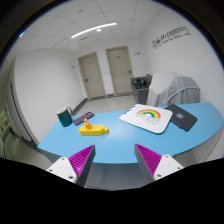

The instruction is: Unplug charger

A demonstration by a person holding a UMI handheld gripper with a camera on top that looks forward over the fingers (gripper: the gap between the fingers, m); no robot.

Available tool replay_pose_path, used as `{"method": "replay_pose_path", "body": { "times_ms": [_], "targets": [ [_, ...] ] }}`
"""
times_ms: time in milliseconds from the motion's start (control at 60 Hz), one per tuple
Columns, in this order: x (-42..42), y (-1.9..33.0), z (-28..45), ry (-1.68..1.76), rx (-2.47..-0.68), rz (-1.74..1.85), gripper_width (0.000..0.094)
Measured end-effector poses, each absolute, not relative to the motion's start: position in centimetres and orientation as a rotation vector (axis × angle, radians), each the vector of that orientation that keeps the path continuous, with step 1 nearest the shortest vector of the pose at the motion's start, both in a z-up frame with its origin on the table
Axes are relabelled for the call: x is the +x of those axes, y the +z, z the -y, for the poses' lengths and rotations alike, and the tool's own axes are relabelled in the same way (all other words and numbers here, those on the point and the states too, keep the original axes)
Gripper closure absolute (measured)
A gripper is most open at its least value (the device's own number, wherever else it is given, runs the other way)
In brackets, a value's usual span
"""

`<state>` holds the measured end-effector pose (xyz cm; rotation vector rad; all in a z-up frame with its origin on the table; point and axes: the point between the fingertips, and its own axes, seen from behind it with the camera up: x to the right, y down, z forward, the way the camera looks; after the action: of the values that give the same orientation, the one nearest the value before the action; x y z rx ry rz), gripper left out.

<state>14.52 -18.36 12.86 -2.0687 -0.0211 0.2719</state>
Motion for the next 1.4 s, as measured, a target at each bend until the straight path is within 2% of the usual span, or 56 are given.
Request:
{"method": "replay_pose_path", "body": {
  "times_ms": [200,217,517,667,733,783,833,850,867,950,1033,1150,1183,1267,1300,1367,1400],
  "targets": [
    [9.2,12.1,12.9,0.245,-2.053,0.068,0.0122],
    [10.5,12.7,14.2,0.252,-2.052,0.079,0.0123],
    [-3.0,7.0,1.0,0.236,-2.09,0.104,0.0131],
    [-4.0,4.3,-5.4,0.163,-2.08,0.031,0.0147],
    [-4.0,2.3,-6.6,0.129,-2.108,0.017,0.0217],
    [-4.0,2.6,-7.3,0.095,-2.072,0.035,0.0313],
    [-3.5,2.5,-7.6,0.059,-2.069,0.049,0.056],
    [-3.6,2.5,-7.5,0.06,-2.069,0.052,0.058],
    [-3.9,2.4,-7.3,0.066,-2.072,0.055,0.0698],
    [-4.0,2.5,-7.3,0.024,-2.048,0.091,0.0749],
    [-3.9,2.6,-7.7,-0.019,-2.024,0.098,0.0866],
    [-3.7,2.7,-7.8,-0.044,-2.037,0.083,0.0887],
    [-3.8,3.7,-7.7,-0.027,-2.034,0.074,0.0889],
    [-4.1,12.7,-8.2,0.0,-1.851,0.084,0.0889],
    [-3.2,15.3,-8.3,-0.041,-1.822,0.101,0.089],
    [-0.8,19.7,-8.5,-0.072,-1.788,0.08,0.089],
    [0.3,20.8,-8.1,-0.071,-1.779,0.067,0.0891]
  ]
}}
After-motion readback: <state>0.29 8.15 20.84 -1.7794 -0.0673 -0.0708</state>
